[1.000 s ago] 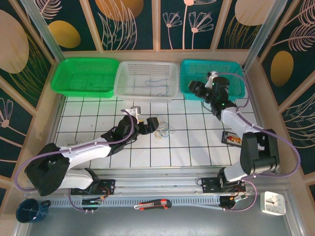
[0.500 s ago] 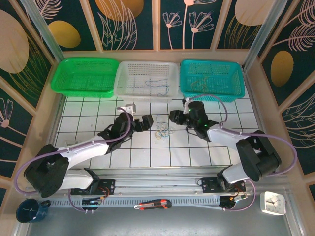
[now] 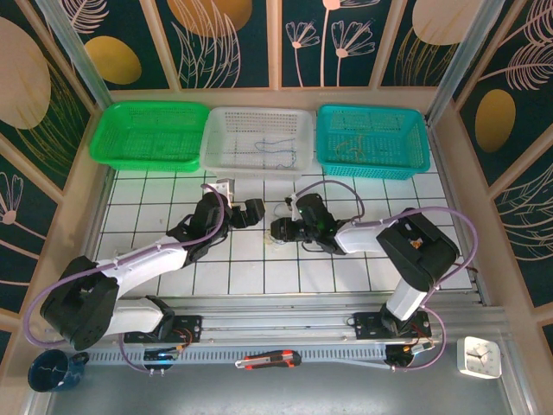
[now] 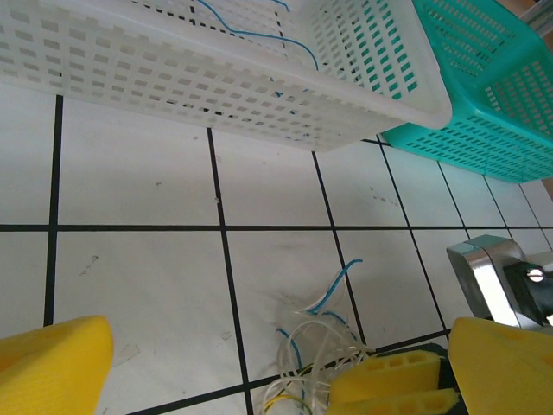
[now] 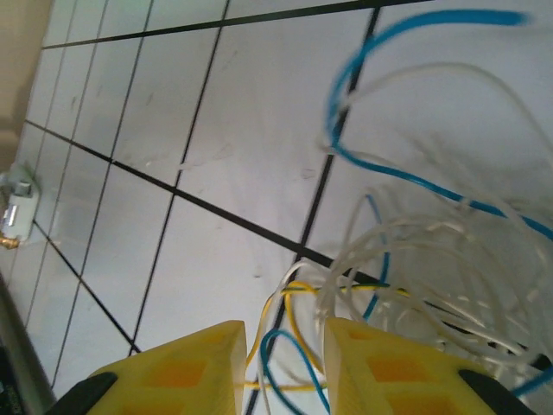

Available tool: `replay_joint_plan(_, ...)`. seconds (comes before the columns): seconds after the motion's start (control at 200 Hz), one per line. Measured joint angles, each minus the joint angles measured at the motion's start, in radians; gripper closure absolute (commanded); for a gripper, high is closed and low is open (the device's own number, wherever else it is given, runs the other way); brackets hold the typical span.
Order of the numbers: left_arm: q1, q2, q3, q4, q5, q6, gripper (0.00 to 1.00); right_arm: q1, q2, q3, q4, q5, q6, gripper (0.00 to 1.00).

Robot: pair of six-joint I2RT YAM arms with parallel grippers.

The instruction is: Untangle the cables

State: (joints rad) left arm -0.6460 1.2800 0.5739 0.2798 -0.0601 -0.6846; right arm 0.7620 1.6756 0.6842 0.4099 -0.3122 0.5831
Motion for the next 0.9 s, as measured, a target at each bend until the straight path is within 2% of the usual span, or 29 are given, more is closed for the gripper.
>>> replay_joint_plan(0.12, 0.000, 0.000, -0.006, 0.002, -0.001, -0.001, 0.01, 0.001, -0.035, 0.043, -0.064, 0.035, -0.010, 0.65)
replay_joint_plan(0.425, 0.000, -0.043, -0.077, 0.009, -0.029, -0.029, 0.01, -0.044, -0.064, 0.196, -0.214, 0.194, -0.075, 0.45)
replay_joint_plan(0.605, 0.000, -0.076, -0.098, 0.015, -0.035, -0.038, 0.01, -0.100, -0.009, 0.220, -0.235, 0.210, -0.073, 0.42)
replay_joint_plan(0.901, 0.000, -0.088, -0.124, 0.016, -0.035, -0.046, 0.01, -0.103, 0.077, 0.228, -0.231, 0.176, -0.026, 0.41)
